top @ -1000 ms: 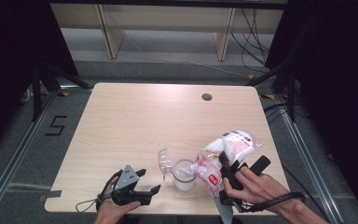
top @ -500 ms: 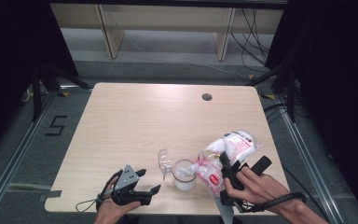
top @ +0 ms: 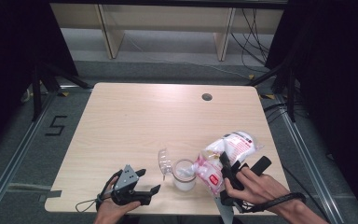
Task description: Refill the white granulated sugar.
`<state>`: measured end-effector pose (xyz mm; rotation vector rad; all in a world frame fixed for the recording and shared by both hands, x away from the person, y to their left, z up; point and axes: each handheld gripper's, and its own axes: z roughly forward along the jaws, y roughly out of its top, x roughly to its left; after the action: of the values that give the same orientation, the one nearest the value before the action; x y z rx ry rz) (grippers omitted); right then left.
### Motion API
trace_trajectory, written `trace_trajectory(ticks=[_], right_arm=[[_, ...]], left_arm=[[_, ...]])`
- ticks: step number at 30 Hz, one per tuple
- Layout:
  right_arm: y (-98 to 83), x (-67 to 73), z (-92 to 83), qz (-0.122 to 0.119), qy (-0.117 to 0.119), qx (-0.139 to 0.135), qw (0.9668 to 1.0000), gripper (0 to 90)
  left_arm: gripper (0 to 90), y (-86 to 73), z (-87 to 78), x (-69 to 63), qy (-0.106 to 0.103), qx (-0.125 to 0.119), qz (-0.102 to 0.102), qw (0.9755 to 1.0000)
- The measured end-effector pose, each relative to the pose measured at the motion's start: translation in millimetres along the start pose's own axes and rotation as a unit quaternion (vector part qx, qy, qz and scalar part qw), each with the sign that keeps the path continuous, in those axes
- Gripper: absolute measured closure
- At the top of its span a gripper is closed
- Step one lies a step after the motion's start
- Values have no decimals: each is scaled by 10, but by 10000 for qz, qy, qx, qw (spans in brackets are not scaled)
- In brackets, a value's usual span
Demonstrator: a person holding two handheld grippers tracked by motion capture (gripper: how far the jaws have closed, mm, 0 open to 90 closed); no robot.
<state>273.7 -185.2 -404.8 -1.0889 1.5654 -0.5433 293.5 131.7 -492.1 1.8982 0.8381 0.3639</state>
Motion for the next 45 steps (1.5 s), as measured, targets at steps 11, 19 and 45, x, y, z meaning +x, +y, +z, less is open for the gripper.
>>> trace_trajectory(ticks=[11, 19, 45], right_arm=[[-7, 26, 0, -47, 84, 68, 9999, 854], [-9, 8, 6, -118, 18, 1, 9999, 853], [-8, -18, -13, 39, 137, 169, 9998, 854]], left_arm=[[219, 0, 0, 0, 2, -11, -9, 10000], [219, 0, 2, 1, -4, -25, -10, 10000], [219, 1, 0, 1, -3, -26, -7, 10000]])
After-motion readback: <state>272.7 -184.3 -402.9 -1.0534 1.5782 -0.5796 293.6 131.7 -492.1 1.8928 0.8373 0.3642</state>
